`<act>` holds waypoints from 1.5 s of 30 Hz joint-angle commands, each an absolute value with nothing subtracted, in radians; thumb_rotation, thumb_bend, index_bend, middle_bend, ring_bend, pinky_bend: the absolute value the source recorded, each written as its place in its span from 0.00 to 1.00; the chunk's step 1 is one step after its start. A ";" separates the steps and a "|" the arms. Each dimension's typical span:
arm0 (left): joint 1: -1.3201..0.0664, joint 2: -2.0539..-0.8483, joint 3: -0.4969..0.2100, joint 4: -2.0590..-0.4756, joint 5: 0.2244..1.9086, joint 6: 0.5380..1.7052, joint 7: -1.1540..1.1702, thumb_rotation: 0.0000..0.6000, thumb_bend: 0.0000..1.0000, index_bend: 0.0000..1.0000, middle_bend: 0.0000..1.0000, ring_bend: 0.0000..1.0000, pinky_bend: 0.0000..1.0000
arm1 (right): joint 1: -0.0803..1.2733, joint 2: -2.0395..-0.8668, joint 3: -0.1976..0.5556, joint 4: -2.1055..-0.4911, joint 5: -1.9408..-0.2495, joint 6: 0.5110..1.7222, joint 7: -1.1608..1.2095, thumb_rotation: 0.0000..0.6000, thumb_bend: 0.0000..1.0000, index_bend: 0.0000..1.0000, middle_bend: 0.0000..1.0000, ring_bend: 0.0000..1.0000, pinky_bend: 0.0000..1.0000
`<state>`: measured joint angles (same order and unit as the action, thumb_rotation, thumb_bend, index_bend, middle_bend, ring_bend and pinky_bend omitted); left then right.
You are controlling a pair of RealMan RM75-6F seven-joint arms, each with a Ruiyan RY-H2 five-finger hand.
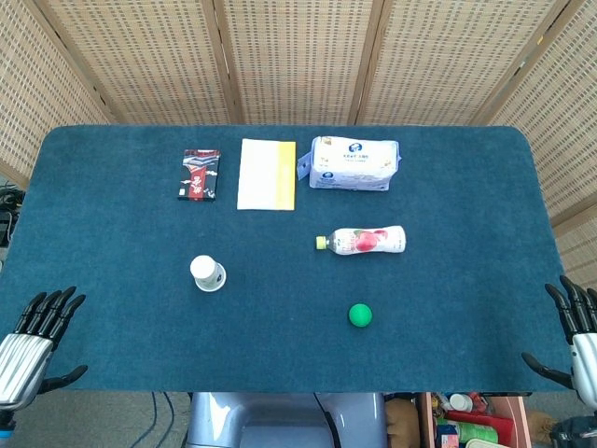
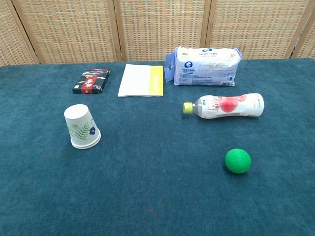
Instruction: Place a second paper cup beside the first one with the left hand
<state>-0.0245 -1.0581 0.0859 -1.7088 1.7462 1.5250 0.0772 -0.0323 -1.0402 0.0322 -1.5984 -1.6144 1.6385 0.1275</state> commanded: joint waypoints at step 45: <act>-0.720 -1.401 -0.204 -1.803 0.694 1.090 0.785 1.00 0.24 0.25 0.00 0.00 0.00 | 0.020 -1.016 0.048 -1.554 -1.529 1.507 0.265 1.00 0.00 0.00 0.00 0.00 0.00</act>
